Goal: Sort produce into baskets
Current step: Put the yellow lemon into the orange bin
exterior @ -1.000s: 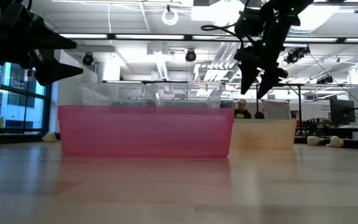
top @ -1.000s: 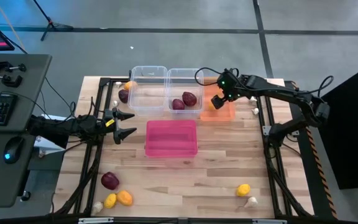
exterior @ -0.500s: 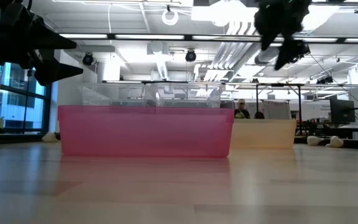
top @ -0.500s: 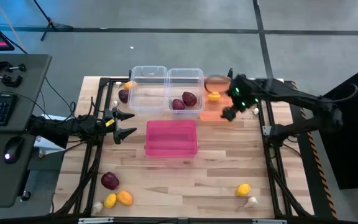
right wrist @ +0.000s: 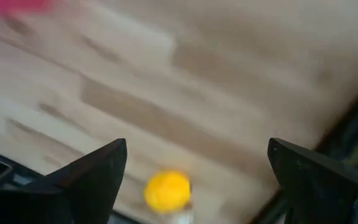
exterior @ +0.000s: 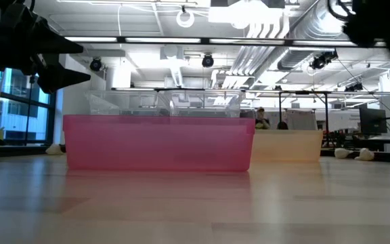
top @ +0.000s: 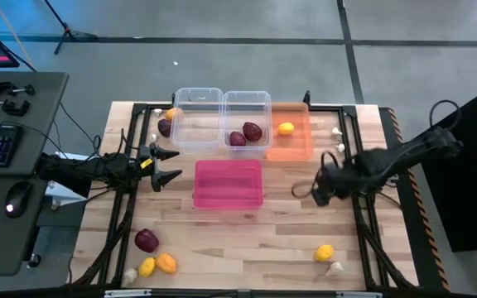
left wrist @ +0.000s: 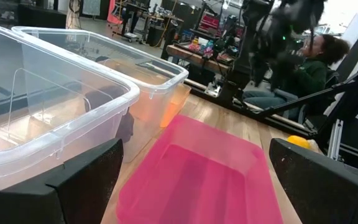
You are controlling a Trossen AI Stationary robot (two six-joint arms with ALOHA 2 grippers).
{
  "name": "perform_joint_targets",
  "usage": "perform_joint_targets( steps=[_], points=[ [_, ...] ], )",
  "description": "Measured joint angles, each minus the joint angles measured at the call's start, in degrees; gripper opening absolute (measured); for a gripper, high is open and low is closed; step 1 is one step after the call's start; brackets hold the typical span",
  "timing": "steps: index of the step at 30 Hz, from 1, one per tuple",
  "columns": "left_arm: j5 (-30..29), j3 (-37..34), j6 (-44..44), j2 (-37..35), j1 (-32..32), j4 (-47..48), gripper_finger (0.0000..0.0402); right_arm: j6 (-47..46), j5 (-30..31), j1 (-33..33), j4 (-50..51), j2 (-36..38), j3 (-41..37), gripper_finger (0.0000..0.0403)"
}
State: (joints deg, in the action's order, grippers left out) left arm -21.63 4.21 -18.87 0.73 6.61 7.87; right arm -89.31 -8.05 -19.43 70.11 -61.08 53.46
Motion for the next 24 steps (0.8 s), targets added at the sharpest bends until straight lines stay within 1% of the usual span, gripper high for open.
perform_joint_targets(
  steps=[3,5,9,13,16,19,22,24],
  points=[
    [0.0,0.0,0.0,0.0,0.0,0.0,0.0390,-9.8,-5.5,-6.2,-5.5,0.0,-4.2,0.0378],
    [0.0,0.0,0.0,0.0,0.0,0.0,0.0390,-15.1,-7.6,-10.0,-10.7,0.0,-6.8,0.0378],
    [0.0,0.0,0.0,0.0,0.0,0.0,0.0390,-24.6,-8.6,-16.2,-21.2,0.0,-11.4,0.0378],
    [0.0,0.0,0.0,0.0,0.0,0.0,0.0390,-31.9,-8.6,-20.0,-30.3,0.0,-14.7,0.0378],
    [0.0,0.0,0.0,0.0,0.0,0.0,0.0390,-35.3,-8.5,-22.1,-34.7,-0.2,-15.8,0.0378],
    [0.0,0.0,0.0,0.0,0.0,0.0,0.0390,-37.3,-8.5,-23.7,-35.6,-1.3,-15.8,0.0378],
    [0.0,0.0,0.0,0.0,0.0,0.0,0.0390,-38.4,-8.6,-24.9,-36.6,-3.5,-15.9,0.0378],
    [0.0,0.0,0.0,0.0,0.0,0.0,0.0390,-38.4,-8.6,-25.4,-39.2,-5.4,-15.9,0.0378]
  ],
)
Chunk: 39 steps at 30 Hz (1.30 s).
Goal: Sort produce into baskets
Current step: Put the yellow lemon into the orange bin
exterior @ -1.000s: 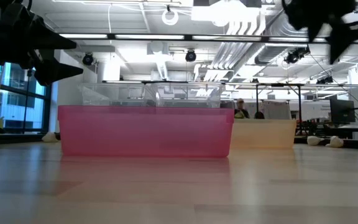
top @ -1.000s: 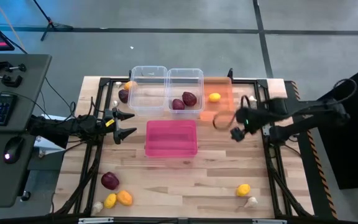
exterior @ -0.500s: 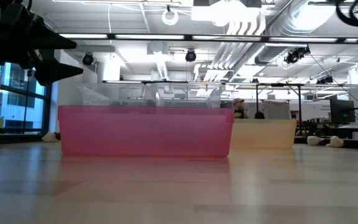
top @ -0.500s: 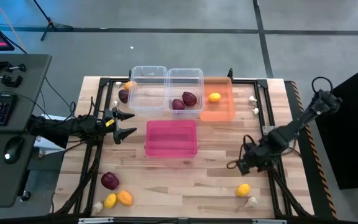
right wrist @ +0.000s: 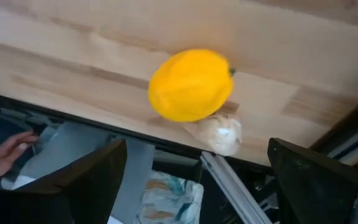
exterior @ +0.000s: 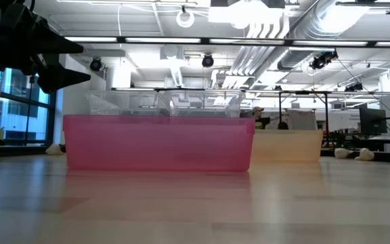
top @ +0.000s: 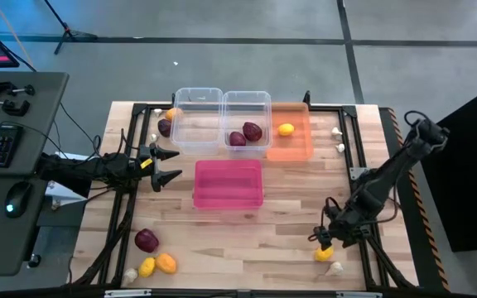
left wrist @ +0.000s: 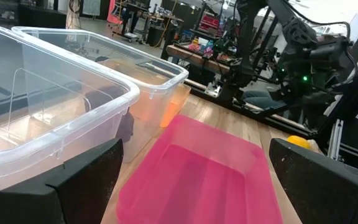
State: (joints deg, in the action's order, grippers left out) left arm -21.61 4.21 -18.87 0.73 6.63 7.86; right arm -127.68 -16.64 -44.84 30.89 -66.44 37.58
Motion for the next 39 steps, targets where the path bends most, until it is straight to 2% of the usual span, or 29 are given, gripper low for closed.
perform_joint_targets(
  steps=[9,19,39],
  points=[
    [0.0,0.0,0.0,0.0,0.0,0.0,0.0390,-0.1,-0.4,0.0,-7.5,-6.2,0.0,0.0378],
    [0.0,0.0,0.0,0.0,0.0,0.0,0.0390,-4.3,-0.5,-0.2,-7.9,-10.3,0.0,0.0378],
    [0.0,0.0,0.0,0.0,0.0,0.0,0.0390,-2.6,-0.1,-0.2,-9.1,-18.3,0.0,0.0378]
  ],
)
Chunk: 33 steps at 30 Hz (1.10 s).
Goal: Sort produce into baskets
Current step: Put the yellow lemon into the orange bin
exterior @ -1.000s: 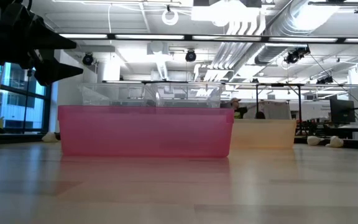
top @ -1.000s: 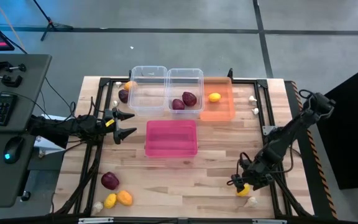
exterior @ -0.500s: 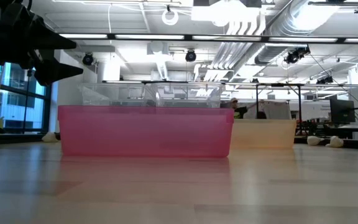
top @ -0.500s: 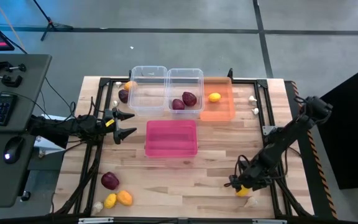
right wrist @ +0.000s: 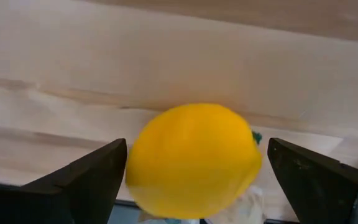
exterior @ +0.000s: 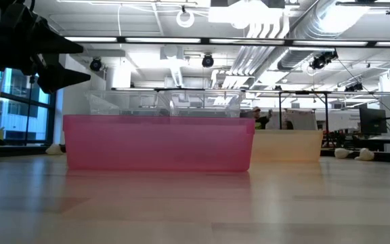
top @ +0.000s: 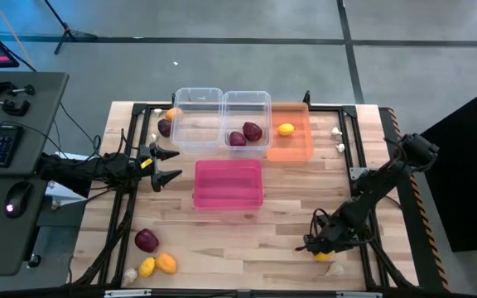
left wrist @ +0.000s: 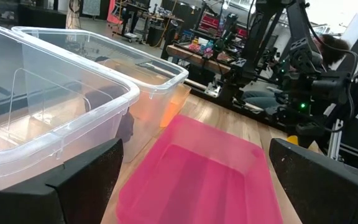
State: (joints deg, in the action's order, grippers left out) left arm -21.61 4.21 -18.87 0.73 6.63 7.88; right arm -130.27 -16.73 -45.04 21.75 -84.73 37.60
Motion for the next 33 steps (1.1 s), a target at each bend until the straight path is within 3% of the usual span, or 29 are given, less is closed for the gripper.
perform_joint_targets(
  steps=[8,19,23,27,33],
  points=[
    [0.0,0.0,0.0,0.0,0.0,0.0,0.0390,0.1,0.0,0.0,0.0,-1.4,0.0,0.0364],
    [0.0,0.0,0.0,0.0,0.0,0.0,0.0390,3.3,0.1,0.0,0.3,-1.4,0.3,0.0230],
    [0.0,0.0,0.0,0.0,0.0,0.0,0.0390,6.2,0.4,0.1,0.3,-0.4,0.3,0.0227],
    [0.0,0.0,0.0,0.0,0.0,0.0,0.0390,8.0,4.5,0.9,2.0,3.4,0.3,0.0229],
    [0.0,0.0,0.0,0.0,0.0,0.0,0.0390,12.8,15.8,4.6,5.9,13.9,0.3,0.0231]
  ],
)
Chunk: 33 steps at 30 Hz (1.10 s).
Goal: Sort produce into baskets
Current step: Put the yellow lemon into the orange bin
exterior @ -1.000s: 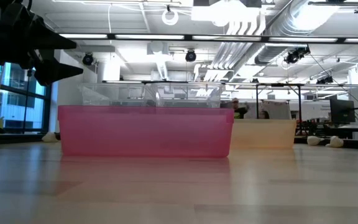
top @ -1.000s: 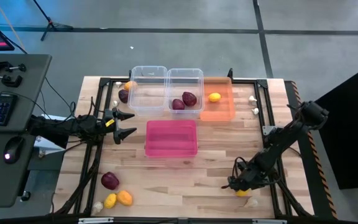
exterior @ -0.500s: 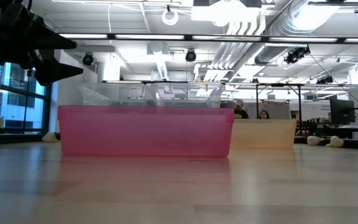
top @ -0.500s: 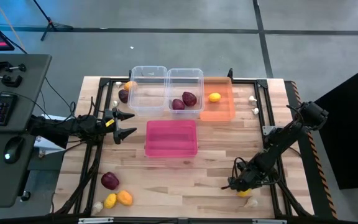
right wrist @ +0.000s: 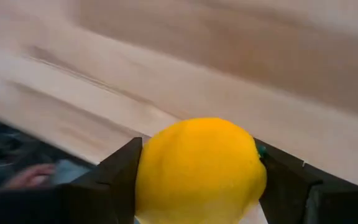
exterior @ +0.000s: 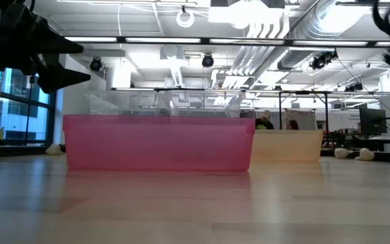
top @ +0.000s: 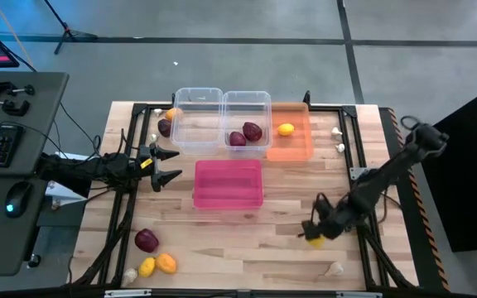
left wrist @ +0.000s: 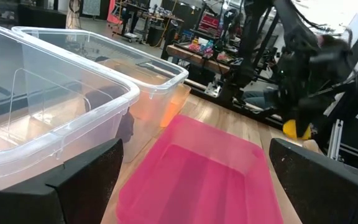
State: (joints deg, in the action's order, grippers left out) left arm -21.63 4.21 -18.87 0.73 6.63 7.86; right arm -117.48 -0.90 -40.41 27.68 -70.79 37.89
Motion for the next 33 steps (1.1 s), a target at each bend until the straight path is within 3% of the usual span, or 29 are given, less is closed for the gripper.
perform_joint_targets(
  steps=[6,9,14,17,26,33],
  points=[
    [0.0,0.0,0.0,0.0,0.0,0.0,0.0390,15.8,17.7,7.2,-3.9,11.7,0.0,0.0224],
    [0.0,0.0,0.0,0.0,0.0,0.0,0.0390,26.8,22.6,12.7,-8.2,15.3,0.0,0.0231],
    [0.0,0.0,0.0,0.0,0.0,0.0,0.0390,44.8,21.7,24.6,-14.6,16.2,0.0,0.0235],
    [0.0,0.0,0.0,0.0,0.0,0.0,0.0390,50.8,21.0,32.6,-14.5,15.6,0.0,0.0236],
    [0.0,0.0,0.0,0.0,0.0,0.0,0.0390,62.1,18.3,53.8,-13.7,13.0,0.0,0.0237],
    [0.0,0.0,0.0,0.0,0.0,0.0,0.0390,62.8,18.8,62.4,-16.9,13.0,0.0,0.0238]
  ],
)
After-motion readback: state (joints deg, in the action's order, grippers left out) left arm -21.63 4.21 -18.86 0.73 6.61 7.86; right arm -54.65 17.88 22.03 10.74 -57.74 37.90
